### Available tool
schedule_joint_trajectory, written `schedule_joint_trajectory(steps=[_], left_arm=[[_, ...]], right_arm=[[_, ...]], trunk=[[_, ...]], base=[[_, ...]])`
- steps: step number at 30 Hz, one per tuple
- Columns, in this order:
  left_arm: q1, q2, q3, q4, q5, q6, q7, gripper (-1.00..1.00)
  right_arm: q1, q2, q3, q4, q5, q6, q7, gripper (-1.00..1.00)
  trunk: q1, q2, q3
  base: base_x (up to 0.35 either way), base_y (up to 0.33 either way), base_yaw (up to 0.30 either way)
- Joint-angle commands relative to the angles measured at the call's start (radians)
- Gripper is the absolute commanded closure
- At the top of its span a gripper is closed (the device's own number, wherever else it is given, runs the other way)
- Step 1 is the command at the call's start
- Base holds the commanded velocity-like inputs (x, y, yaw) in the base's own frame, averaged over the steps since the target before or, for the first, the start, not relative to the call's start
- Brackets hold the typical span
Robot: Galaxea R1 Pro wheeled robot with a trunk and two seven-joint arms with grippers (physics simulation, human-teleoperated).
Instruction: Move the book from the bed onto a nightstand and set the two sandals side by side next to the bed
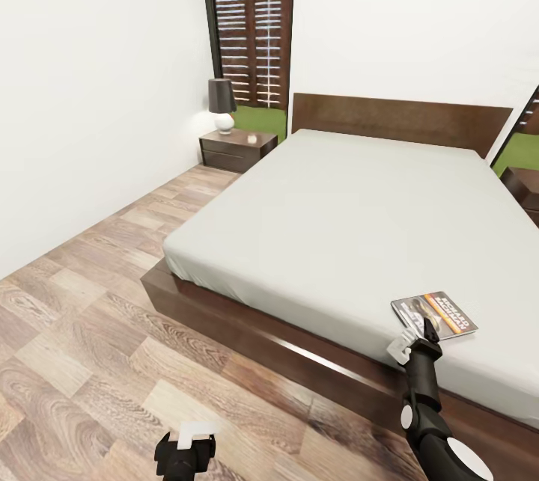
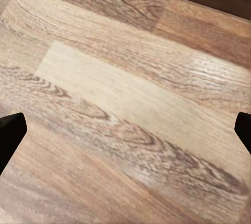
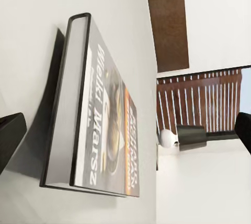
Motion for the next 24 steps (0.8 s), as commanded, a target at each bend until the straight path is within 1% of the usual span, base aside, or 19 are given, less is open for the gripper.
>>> schedule_joint_trajectory(steps=[1,4,10,15,24], left_arm=[[-0.001,0.001,-0.005,-0.002,0.004,0.005,0.009,-1.00],[-0.001,0.001,-0.006,-0.002,0.004,0.005,0.009,-1.00],[-0.001,0.001,-0.015,-0.002,0.004,0.005,0.009,-1.00],[-0.001,0.001,-0.023,-0.002,0.007,0.007,0.009,-1.00],[-0.001,-0.001,-0.024,-0.002,0.003,0.009,0.009,-1.00]], right_arm=[[0.000,0.000,0.000,0.000,0.010,0.009,-0.002,-1.00],[0.000,0.000,0.000,0.000,0.010,0.009,-0.002,-1.00],[0.000,0.000,0.000,0.000,0.010,0.009,-0.002,-1.00],[0.000,-0.001,0.000,0.000,0.011,0.009,-0.002,-1.00],[0.000,-0.002,0.000,0.000,0.011,0.009,-0.002,-1.00]], trunk=[[0.000,0.000,-0.001],[0.000,0.000,-0.001],[0.023,-0.042,-0.020],[0.023,-0.042,-0.020],[0.023,-0.042,-0.020]], base=[[0.004,0.000,0.000],[0.001,0.000,0.000],[0.000,0.000,0.000],[0.000,-0.003,0.000],[0.000,-0.082,0.000]])
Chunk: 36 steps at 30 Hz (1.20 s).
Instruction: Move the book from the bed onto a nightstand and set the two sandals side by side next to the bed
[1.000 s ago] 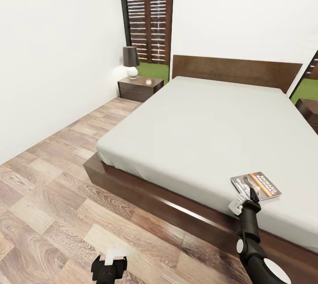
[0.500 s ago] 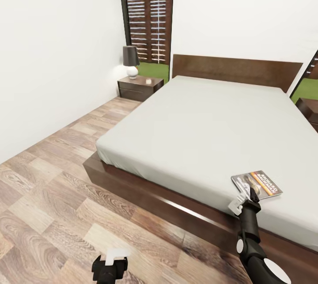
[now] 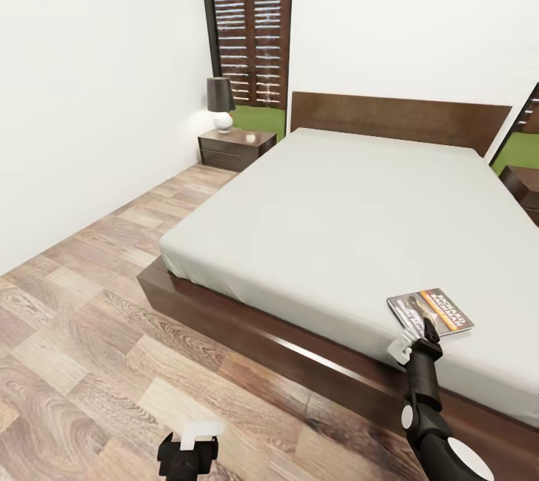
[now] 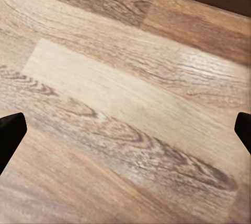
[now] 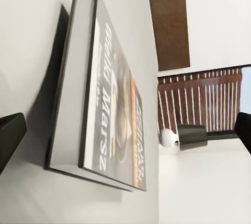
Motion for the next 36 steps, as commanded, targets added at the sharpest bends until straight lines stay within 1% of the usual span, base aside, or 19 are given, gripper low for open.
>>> schedule_joint_trajectory(steps=[1,12,23,36], left_arm=[[-0.001,0.001,-0.005,-0.002,0.004,0.005,0.009,-1.00],[-0.001,0.001,-0.005,-0.002,0.004,0.004,0.010,-1.00],[-0.001,0.001,-0.005,-0.002,0.003,0.002,0.010,-1.00],[-0.001,0.001,-0.005,-0.002,0.002,0.001,0.010,-1.00]], right_arm=[[0.000,0.000,0.000,0.000,0.010,0.009,-0.002,-1.00],[0.000,0.000,0.000,0.000,0.010,0.009,-0.002,-1.00],[0.000,0.001,0.000,0.000,0.010,0.009,-0.001,-1.00],[0.000,0.001,0.000,0.001,0.010,0.009,0.000,-1.00]], trunk=[[0.000,0.000,-0.001],[0.000,0.000,-0.001],[0.000,0.000,-0.001],[0.000,0.000,-0.001]], base=[[0.000,-0.020,0.000],[0.000,-0.007,0.000],[0.000,-0.080,0.000],[0.000,-0.006,0.000]])
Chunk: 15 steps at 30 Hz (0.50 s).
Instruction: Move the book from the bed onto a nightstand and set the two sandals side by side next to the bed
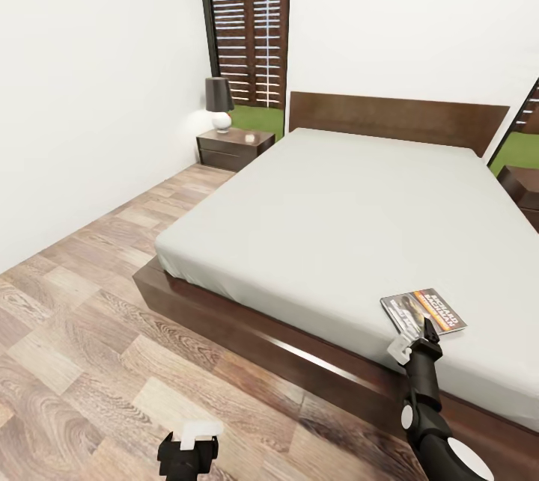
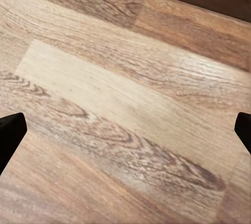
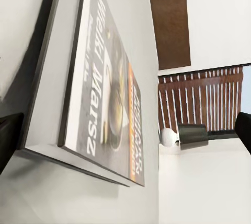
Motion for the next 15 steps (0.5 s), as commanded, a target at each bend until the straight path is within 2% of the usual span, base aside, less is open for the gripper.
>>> schedule_joint_trajectory(steps=[1,9,15], left_arm=[[-0.001,0.001,-0.005,-0.002,0.005,0.005,0.009,-1.00],[-0.001,0.001,-0.005,-0.002,0.006,0.005,0.010,-1.00],[-0.001,0.001,-0.005,-0.002,0.006,0.005,0.009,-1.00]], right_arm=[[0.000,0.000,0.000,0.000,0.011,0.009,-0.002,-1.00],[0.000,0.000,0.000,0.000,0.011,0.009,-0.002,-1.00],[0.000,0.000,0.000,0.000,0.011,0.009,-0.002,-1.00]], trunk=[[0.000,0.000,-0.001],[0.000,0.000,-0.001],[0.000,0.000,-0.001]], base=[[0.000,0.000,0.000],[0.143,0.000,0.000],[0.031,0.000,0.000]])
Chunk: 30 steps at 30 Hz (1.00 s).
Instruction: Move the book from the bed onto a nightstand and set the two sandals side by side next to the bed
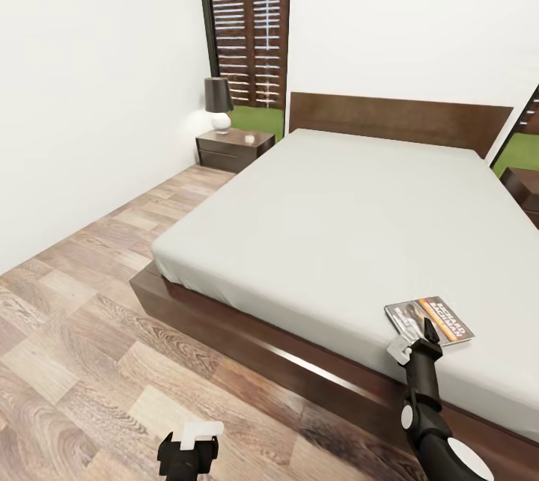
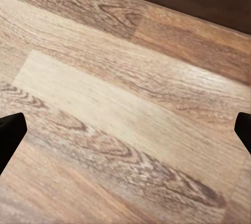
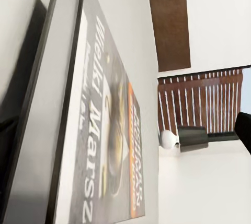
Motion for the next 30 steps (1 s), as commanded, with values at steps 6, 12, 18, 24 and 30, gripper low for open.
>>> schedule_joint_trajectory(steps=[6,12,18,24,30], left_arm=[[-0.001,0.001,-0.005,-0.002,0.005,0.005,0.009,-1.00],[-0.001,0.001,-0.005,-0.002,0.004,0.005,0.009,-1.00],[-0.001,0.001,-0.005,-0.002,0.004,0.005,0.008,-1.00],[-0.001,0.001,-0.005,-0.002,0.004,0.005,0.008,-1.00],[-0.001,0.002,-0.005,-0.002,0.004,0.004,0.010,-1.00]], right_arm=[[0.000,0.000,0.000,-0.001,0.009,0.007,0.001,-1.00],[0.000,0.002,0.000,-0.001,0.009,0.006,0.024,1.00],[0.000,0.002,0.000,-0.001,0.009,0.008,0.026,1.00],[0.000,0.002,0.000,-0.001,0.009,0.007,0.026,1.00],[0.000,0.000,0.000,-0.002,0.009,0.008,0.026,1.00]], trunk=[[0.000,0.000,-0.001],[0.000,0.000,-0.001],[0.000,0.000,-0.001],[0.000,0.000,-0.001],[0.000,0.000,-0.001]], base=[[0.001,0.000,0.000],[0.000,0.000,0.000],[0.000,0.000,0.000],[0.000,0.000,0.000],[0.000,0.000,0.000]])
